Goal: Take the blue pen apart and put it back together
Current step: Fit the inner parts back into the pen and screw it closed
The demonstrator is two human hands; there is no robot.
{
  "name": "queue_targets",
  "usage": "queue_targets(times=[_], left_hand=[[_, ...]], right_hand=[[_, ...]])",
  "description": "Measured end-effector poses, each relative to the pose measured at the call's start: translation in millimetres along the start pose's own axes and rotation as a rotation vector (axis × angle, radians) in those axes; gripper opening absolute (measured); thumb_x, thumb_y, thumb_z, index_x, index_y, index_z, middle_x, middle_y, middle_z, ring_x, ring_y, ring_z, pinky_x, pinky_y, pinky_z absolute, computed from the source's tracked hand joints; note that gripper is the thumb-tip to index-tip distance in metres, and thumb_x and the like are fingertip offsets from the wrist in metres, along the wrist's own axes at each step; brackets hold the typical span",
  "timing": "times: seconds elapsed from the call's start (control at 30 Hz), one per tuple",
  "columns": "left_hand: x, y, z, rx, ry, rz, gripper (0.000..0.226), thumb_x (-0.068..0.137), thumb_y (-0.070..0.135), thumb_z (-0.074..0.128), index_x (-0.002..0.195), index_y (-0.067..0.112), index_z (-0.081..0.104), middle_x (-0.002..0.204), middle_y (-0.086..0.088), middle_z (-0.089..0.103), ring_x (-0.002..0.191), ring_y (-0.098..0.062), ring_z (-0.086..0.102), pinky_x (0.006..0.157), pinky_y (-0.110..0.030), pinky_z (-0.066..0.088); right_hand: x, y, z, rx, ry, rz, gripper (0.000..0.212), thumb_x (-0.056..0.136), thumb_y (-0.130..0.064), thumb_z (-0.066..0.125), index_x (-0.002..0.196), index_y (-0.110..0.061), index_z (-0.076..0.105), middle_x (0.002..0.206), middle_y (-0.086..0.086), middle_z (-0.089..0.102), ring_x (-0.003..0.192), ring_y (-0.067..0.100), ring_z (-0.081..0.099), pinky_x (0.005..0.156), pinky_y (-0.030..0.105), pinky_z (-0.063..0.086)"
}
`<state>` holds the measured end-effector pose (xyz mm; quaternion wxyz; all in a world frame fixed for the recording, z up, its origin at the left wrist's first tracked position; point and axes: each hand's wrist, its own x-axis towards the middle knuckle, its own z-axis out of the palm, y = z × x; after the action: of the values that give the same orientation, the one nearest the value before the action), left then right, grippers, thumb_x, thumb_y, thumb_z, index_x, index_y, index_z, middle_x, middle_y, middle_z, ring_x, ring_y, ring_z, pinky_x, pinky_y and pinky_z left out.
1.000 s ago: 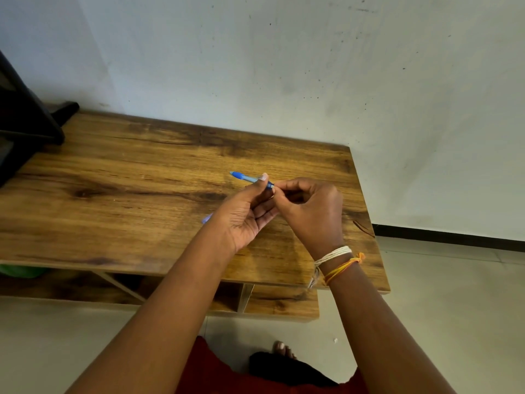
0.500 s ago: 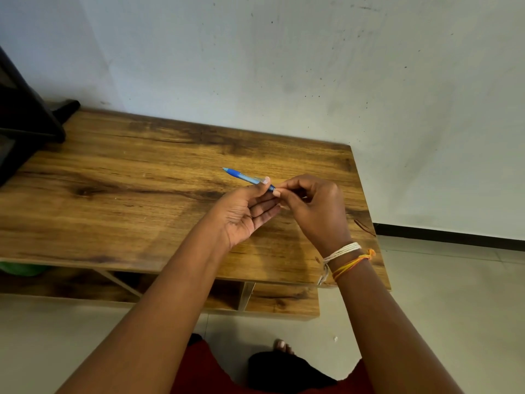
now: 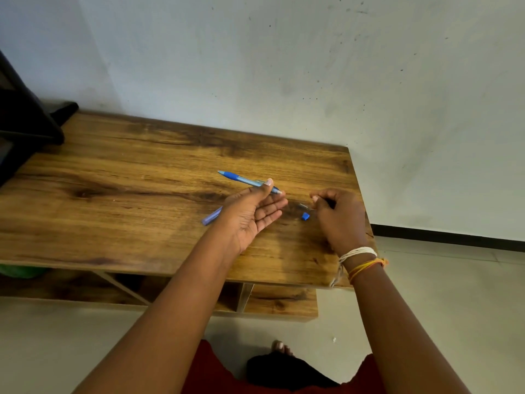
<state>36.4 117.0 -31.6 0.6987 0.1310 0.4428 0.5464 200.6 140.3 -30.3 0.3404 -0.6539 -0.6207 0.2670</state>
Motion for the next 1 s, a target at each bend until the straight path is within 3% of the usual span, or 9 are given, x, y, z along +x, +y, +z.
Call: queue_targets(times=[0.07,0.17,0.37,0.5,0.73,1.0], left_hand=[[1.2,-0.5,0.2,0.004,0.028,0.012,0.011,0.085,0.020,0.068,0.086,0.009,0.067,0.078,-0.009,0.076,0.078,-0.019,0.074,0.066,-0.027,0.060],[2.5,-1.3,0.6,-0.009,0.054,0.024,0.009,0.085,0.017,0.068,0.085,0.008,0.067,0.073,-0.008,0.075,0.074,-0.017,0.074,0.068,-0.027,0.060],[1.5,-1.4,0.5,-0.033,0.089,0.029,0.007,0.087,0.013,0.066,0.086,0.007,0.066,0.068,-0.007,0.074,0.068,-0.014,0.073,0.071,-0.026,0.059],[1.5,-0.5,0.5,-0.035,0.105,0.027,0.007,0.087,0.013,0.066,0.086,0.006,0.066,0.067,-0.007,0.074,0.067,-0.014,0.073,0.071,-0.026,0.059],[0.2,-1.4,-0.9,-0.040,0.110,0.017,0.006,0.086,0.013,0.067,0.085,0.007,0.066,0.067,-0.007,0.074,0.068,-0.014,0.073,0.071,-0.027,0.059],[-2.3,1.0,-3.1,-0.032,0.126,0.013,0.007,0.085,0.013,0.067,0.086,0.006,0.067,0.071,-0.008,0.075,0.069,-0.014,0.073,0.071,-0.026,0.059]], right_hand=[[-0.5,2.6,-2.4,-0.096,-0.010,0.036,0.017,0.086,-0.011,0.064,0.098,-0.017,0.075,0.083,-0.009,0.065,0.069,-0.004,0.054,0.055,0.008,0.036],[-1.6,2.7,-3.6,-0.112,-0.073,0.085,0.008,0.080,-0.015,0.071,0.085,-0.021,0.072,0.077,-0.007,0.066,0.068,0.002,0.057,0.052,0.014,0.040],[-0.8,3.1,-1.4,-0.140,-0.108,0.085,0.009,0.076,-0.026,0.080,0.081,-0.020,0.074,0.076,-0.009,0.064,0.076,0.007,0.059,0.058,0.017,0.041],[-1.1,1.9,1.3,-0.219,-0.109,0.066,0.010,0.076,-0.022,0.080,0.083,-0.016,0.076,0.082,-0.002,0.068,0.078,0.011,0.061,0.064,0.019,0.043],[-1.2,0.1,4.4,-0.200,-0.046,0.099,0.020,0.072,-0.035,0.082,0.080,-0.019,0.074,0.077,-0.005,0.067,0.070,0.005,0.058,0.054,0.016,0.038],[-3.0,-3.8,11.2,-0.219,-0.013,0.036,0.023,0.087,-0.028,0.069,0.106,-0.017,0.072,0.089,0.000,0.072,0.083,0.016,0.065,0.072,0.026,0.050]])
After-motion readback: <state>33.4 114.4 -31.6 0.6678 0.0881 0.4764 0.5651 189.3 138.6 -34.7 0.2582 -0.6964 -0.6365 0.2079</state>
